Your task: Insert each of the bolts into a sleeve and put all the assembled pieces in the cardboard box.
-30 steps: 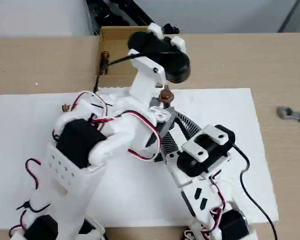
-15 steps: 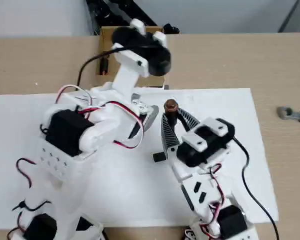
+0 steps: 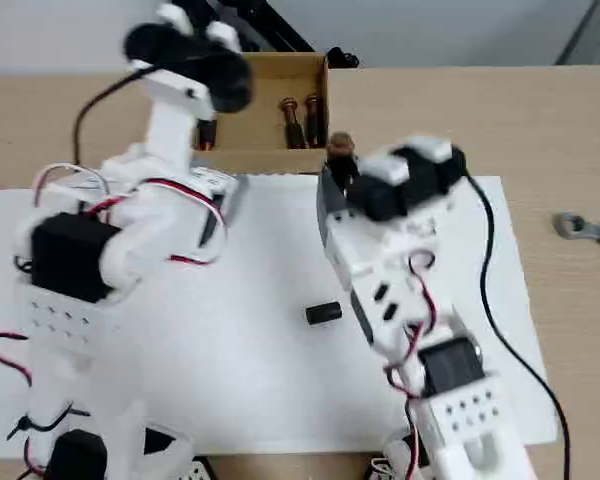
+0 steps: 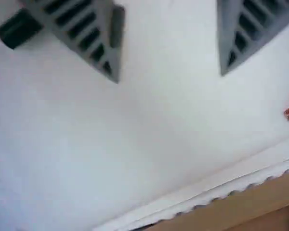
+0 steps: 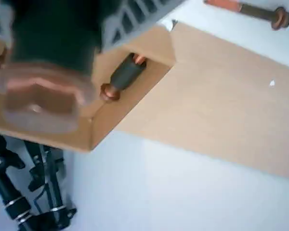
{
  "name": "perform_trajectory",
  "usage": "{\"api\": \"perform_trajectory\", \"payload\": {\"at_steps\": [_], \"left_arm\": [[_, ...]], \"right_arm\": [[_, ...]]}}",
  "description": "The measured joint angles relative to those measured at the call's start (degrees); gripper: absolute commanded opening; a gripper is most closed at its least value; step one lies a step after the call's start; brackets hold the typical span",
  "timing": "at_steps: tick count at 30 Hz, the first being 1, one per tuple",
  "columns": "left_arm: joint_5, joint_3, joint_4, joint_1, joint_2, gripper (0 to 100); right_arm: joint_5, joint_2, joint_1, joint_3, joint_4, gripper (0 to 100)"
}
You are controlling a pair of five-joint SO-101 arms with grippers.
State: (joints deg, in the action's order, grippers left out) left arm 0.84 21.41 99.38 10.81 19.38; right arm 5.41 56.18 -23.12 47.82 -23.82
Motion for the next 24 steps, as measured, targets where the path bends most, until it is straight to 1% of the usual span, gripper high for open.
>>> {"api": "perform_trajectory", "payload": {"at_steps": [1,2,6,12,16,24], "left_arm": [[0.0,0.0,0.0,-1.1,0.0,1],[0.0,0.0,0.0,-2.1,0.0,0],[-0.3,0.0,0.0,-4.7,0.0,1],[-4.3,-1.0,0.0,-6.7,0.0,1],[-4.6,-4.6,0.0,-6.9,0.0,1],[-4.7,-5.2,0.0,-7.0,0.0,1]], "right_arm": [[0.0,-2.7,0.1,-2.2,0.1,0.4],[0.0,-5.6,0.1,-4.3,0.1,0.4],[0.0,-18.1,0.2,-10.5,4.2,0.4],[0.0,-36.3,0.8,-21.2,10.4,0.4],[0.0,-48.4,0.7,-30.9,10.5,0.4],[0.0,-73.7,1.1,-54.0,6.9,0.7]]}}
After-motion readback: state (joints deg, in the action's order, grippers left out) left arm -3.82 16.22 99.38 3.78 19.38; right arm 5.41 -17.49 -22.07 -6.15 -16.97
